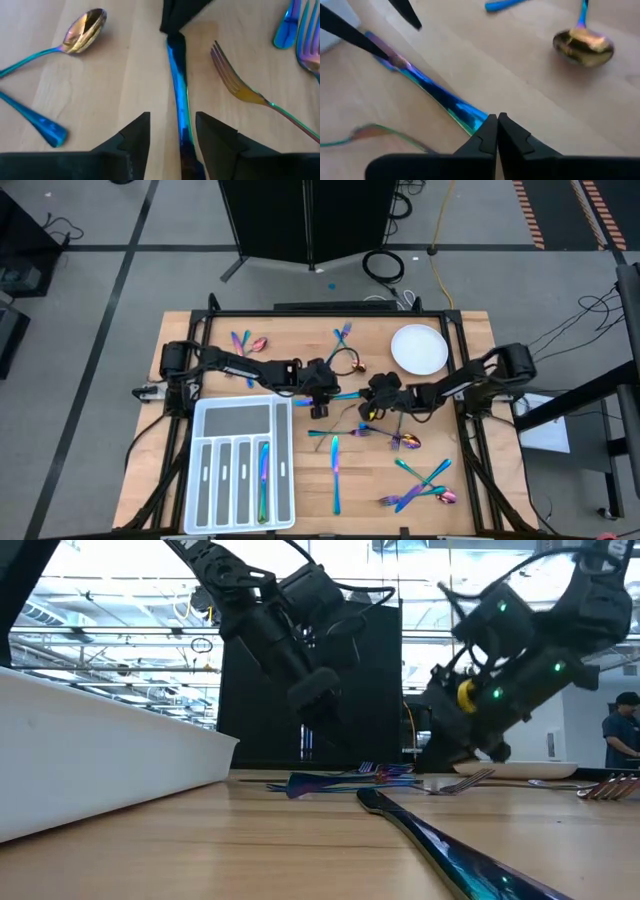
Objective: Sort silverware
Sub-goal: Put the top right iridescent knife into the cutlery tray
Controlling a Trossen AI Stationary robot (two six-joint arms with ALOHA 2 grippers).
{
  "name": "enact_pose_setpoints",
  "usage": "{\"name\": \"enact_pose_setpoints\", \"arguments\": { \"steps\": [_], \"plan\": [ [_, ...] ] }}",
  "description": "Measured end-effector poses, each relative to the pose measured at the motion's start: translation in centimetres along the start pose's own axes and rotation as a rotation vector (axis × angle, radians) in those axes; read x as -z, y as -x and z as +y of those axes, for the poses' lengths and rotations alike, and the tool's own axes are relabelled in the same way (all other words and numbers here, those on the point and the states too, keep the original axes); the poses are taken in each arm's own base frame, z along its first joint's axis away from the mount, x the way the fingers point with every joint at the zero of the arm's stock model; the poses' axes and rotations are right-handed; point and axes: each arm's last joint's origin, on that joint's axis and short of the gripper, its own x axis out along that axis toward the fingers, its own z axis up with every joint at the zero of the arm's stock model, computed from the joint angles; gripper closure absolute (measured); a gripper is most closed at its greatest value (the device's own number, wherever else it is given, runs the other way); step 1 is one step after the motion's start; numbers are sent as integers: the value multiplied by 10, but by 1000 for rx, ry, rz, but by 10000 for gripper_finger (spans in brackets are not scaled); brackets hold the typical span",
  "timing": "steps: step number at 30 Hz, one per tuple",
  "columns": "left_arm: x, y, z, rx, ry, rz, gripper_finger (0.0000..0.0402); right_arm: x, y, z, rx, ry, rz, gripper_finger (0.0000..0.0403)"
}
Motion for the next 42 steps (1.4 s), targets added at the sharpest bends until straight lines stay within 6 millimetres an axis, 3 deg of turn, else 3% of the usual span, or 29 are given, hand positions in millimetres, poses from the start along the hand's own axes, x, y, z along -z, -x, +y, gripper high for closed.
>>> {"name": "enact_pose_setpoints", "arguments": {
  "steps": [8,18,36,42],
  "plan": [
    [2,-5,0,1,-5,3,237,8,-10,0,14,-39,-25,403],
    [18,-27,7,16,18,64,237,19,-11,0,46,-50,19,403],
    [24,-33,18,107,36,87,238,20,-11,0,44,-67,32,403],
    [25,-34,18,115,23,91,268,20,-11,-1,45,-73,27,403]
  ]
}}
